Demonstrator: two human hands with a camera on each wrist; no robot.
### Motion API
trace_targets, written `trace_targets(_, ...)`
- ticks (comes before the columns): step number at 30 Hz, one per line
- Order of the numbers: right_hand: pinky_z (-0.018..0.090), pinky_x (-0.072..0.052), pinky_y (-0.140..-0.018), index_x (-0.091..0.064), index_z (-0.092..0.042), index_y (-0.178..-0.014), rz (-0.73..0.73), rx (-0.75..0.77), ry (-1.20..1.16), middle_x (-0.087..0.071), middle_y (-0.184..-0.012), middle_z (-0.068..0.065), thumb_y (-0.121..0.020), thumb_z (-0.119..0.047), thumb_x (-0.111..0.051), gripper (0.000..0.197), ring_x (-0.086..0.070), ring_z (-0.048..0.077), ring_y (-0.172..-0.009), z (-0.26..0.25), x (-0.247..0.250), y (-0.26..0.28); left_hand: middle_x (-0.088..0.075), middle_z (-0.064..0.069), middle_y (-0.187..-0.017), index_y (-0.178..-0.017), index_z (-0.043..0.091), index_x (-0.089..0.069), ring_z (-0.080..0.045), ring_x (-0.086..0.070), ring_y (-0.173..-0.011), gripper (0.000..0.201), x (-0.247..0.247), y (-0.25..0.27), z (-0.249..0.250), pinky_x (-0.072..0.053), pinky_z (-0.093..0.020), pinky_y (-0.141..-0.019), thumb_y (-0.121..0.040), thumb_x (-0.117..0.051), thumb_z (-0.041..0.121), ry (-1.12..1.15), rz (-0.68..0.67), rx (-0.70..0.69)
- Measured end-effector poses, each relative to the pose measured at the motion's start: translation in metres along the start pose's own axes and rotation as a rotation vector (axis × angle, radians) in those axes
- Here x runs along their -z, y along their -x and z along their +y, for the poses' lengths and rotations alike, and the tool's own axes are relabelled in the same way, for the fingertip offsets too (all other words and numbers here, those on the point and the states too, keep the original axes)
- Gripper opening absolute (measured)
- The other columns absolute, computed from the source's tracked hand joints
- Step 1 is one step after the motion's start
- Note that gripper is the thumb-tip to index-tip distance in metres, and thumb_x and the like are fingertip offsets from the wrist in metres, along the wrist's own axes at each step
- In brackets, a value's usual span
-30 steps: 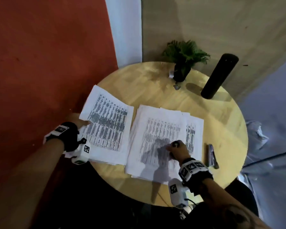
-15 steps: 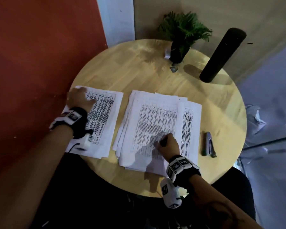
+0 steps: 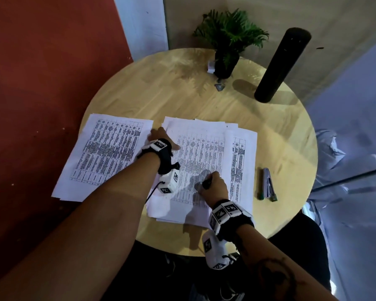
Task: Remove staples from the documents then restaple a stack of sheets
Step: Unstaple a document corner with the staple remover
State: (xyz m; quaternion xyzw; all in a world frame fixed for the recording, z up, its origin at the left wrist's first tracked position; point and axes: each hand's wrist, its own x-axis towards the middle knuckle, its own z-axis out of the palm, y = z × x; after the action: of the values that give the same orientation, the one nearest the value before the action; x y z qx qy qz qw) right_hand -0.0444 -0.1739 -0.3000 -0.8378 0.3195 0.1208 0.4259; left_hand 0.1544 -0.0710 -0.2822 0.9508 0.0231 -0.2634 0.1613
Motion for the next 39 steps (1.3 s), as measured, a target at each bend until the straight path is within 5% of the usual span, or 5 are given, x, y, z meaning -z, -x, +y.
trace_targets(10, 0.028, -0.036, -0.068, -0.043, -0.009, -0.103, 0.013, 0.009, -0.004, -0.056, -0.110, 0.016, -0.084, -0.019, -0.065, 0.031, -0.057, 0.032, -0.095, 0.002, -0.003, -0.001, -0.054, -0.019, -0.129, -0.128, 0.001, -0.050, -0.034, -0.052, -0.119, 0.065, -0.003, -0.001, 0.000, -0.044, -0.042, -0.096, -0.078, -0.076, 0.033, 0.158, 0.155, -0.130)
trace_targets(17, 0.028, -0.037, -0.070, -0.041, -0.012, -0.099, 0.014, 0.017, -0.019, -0.055, -0.109, 0.015, -0.084, -0.021, -0.065, 0.030, -0.057, 0.031, -0.095, 0.003, -0.003, 0.000, -0.057, -0.016, -0.130, -0.128, -0.004, -0.051, -0.033, -0.054, -0.119, 0.071, -0.001, 0.006, -0.023, -0.043, -0.039, -0.102, -0.073, -0.080, 0.030, 0.236, -0.250, 0.028)
trace_targets(24, 0.023, -0.034, -0.070, -0.047, -0.008, -0.103, -0.008, -0.039, -0.228, -0.054, -0.096, 0.010, -0.082, -0.015, -0.068, 0.031, -0.052, 0.021, -0.089, -0.004, 0.023, 0.001, -0.062, -0.020, -0.122, -0.127, 0.000, -0.055, -0.031, -0.059, -0.112, 0.056, -0.008, 0.048, -0.020, -0.040, -0.023, -0.075, -0.079, -0.076, 0.020, 0.379, 0.023, -0.128)
trace_targets(30, 0.017, -0.036, -0.060, -0.059, -0.007, -0.091, 0.247, 0.231, -0.289, -0.050, -0.073, 0.003, -0.073, -0.009, -0.078, 0.026, -0.049, 0.016, -0.068, -0.044, 0.114, 0.004, -0.067, -0.023, -0.108, -0.107, -0.005, -0.067, -0.026, -0.064, -0.098, 0.035, 0.027, 0.083, -0.012, -0.044, -0.027, -0.078, -0.077, -0.077, 0.011, 0.647, 0.154, -0.344)
trace_targets(39, 0.036, -0.043, -0.086, -0.053, -0.007, -0.125, 0.478, 0.529, 0.095, -0.056, -0.120, 0.018, -0.079, -0.007, -0.061, 0.046, -0.053, 0.033, -0.112, -0.113, 0.202, 0.017, -0.067, -0.013, -0.100, -0.102, 0.005, -0.067, 0.018, -0.057, -0.061, 0.027, 0.082, 0.132, -0.002, -0.046, -0.007, -0.063, -0.076, -0.074, 0.001, 0.921, 0.336, -0.634)
